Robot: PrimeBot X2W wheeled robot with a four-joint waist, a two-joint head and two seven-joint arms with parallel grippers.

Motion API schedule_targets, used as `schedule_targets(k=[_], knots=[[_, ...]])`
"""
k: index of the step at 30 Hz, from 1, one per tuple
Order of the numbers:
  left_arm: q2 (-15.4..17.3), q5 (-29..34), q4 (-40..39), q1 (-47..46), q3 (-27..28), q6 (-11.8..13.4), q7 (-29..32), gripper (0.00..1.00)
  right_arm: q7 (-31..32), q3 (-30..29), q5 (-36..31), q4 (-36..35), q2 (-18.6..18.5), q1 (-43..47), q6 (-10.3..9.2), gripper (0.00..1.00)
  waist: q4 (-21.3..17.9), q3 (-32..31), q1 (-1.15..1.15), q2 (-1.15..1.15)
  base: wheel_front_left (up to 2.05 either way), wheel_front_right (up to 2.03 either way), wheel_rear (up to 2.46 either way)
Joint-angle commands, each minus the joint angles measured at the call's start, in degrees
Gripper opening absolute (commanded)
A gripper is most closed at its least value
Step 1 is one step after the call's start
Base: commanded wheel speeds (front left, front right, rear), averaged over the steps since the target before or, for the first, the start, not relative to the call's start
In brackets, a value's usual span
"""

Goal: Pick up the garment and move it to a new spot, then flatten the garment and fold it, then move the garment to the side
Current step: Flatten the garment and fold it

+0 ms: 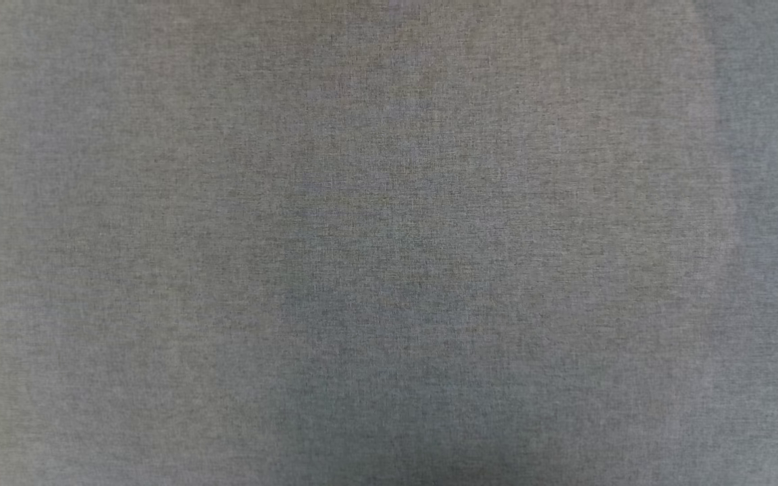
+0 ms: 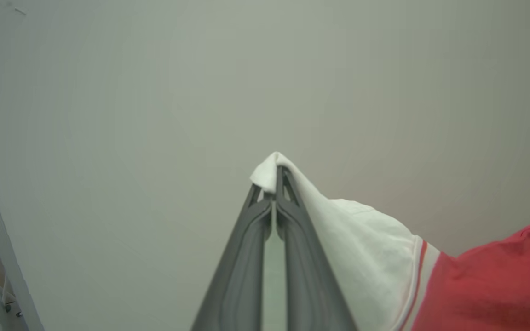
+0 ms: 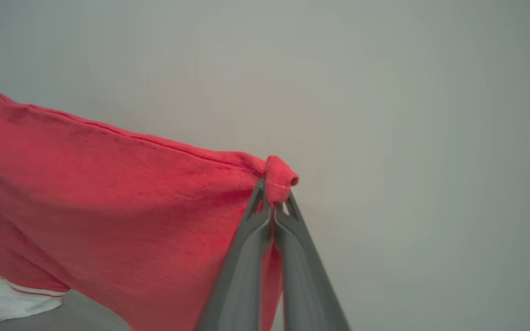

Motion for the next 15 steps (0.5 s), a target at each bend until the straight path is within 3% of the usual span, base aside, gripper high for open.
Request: schedule_targets(k=[1,9,15], knots=[[0.55,-0.23,-0.47,3.13,-0.43,-0.16,-0.57,0.00,-0.97,0.94,1.39,0.23,0.00,2.74,-0.03,0.00,-0.03,-0.94,-0.01,0.00,0.00,0.00,0.00],[0.43,-0.91,-8.83,21.95,1.13,0.17,-0.80,0.00,-5.05,5.33,7.23,-1.42,-1.90,16.83,-0.03,0.00,0.76,-5.83,-0.01,0.00,0.00,0.00,0.00],[-0.38,0.16,-17.60,40.98,4.16,2.01,-0.81,0.00,-8.27,8.75,11.31,-4.06,-3.17,28.58,-0.03,0.00,0.69,-11.27,-0.01,0.00,0.00,0.00,0.00]])
